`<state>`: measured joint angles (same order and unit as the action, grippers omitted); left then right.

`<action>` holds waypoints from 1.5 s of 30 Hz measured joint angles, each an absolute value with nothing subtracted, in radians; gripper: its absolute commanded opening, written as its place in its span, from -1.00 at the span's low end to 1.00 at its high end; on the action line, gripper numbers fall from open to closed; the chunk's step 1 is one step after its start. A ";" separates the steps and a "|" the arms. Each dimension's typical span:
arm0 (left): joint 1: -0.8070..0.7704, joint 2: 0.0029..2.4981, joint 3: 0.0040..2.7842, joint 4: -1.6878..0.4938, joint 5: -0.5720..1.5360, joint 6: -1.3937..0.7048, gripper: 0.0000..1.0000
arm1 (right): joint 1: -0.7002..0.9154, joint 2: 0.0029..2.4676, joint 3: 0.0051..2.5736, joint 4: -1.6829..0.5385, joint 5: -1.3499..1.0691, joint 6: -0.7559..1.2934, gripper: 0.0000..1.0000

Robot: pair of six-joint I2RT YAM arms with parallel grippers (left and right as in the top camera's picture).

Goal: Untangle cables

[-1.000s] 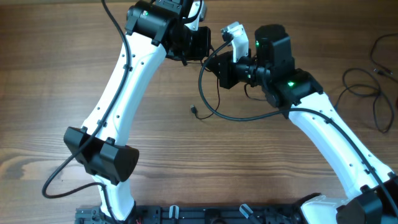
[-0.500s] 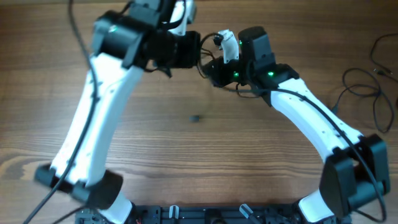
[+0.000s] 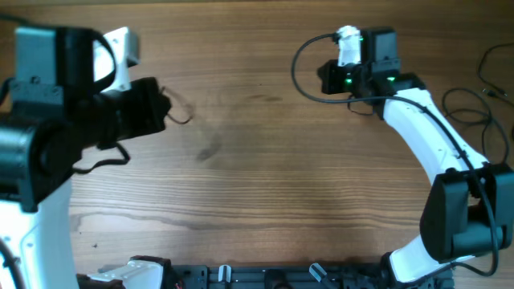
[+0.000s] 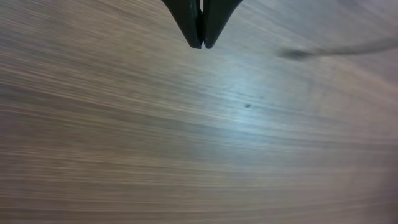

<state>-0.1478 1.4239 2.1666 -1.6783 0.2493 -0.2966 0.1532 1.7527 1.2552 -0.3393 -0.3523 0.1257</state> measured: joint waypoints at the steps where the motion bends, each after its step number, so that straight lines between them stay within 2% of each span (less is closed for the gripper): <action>1: -0.136 1.419 2.167 -1.680 0.244 -0.296 -0.92 | 0.141 1.753 1.255 -0.344 -0.350 0.122 -0.71; 2: -0.130 1.417 2.167 -1.679 0.238 -0.295 -0.92 | 0.132 1.752 1.255 -0.348 -0.350 0.118 -0.28; 3: -0.130 1.417 2.167 -1.676 0.236 -0.293 -0.92 | 0.132 1.752 1.255 -0.358 -0.359 0.113 0.04; 6: -0.130 1.433 2.167 -1.635 0.233 -0.292 -0.92 | 0.142 1.753 1.255 -0.383 -0.447 0.089 0.59; 8: -0.130 1.463 2.168 -1.591 0.233 -0.294 -0.92 | 0.161 1.753 1.255 -0.388 -0.535 0.072 0.65; 14: -0.130 1.607 2.169 -1.464 0.234 -0.316 -0.92 | 0.275 1.744 1.254 -0.342 -0.680 0.030 0.63; 23: -0.130 1.750 2.169 -1.405 0.256 -0.539 -0.92 | 0.421 1.502 1.251 -0.304 -0.712 -0.108 0.55; 30: -0.130 1.752 2.169 -1.405 0.303 -0.576 -0.92 | 0.495 1.487 1.251 -0.297 -0.722 -0.125 0.56; 34: -0.130 1.752 2.169 -1.416 0.308 -0.582 -0.92 | 0.540 1.487 1.251 -0.273 -0.727 -0.138 0.64; 36: -0.130 1.752 2.169 -1.428 0.310 -0.582 -0.92 | 0.568 1.487 1.251 -0.254 -0.730 -0.172 0.83; 39: -0.130 1.752 2.169 -1.440 0.317 -0.582 -0.92 | 0.593 1.487 1.251 -0.200 -0.708 -0.222 0.99; 45: -0.130 1.752 2.169 -1.499 0.416 -0.583 -0.92 | 0.598 1.487 1.251 -0.125 -0.624 -0.294 0.97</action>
<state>-0.1295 1.7515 2.1693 -1.4986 0.4156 -0.5827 0.5976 1.4868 1.2514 -0.1249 -0.6239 -0.2939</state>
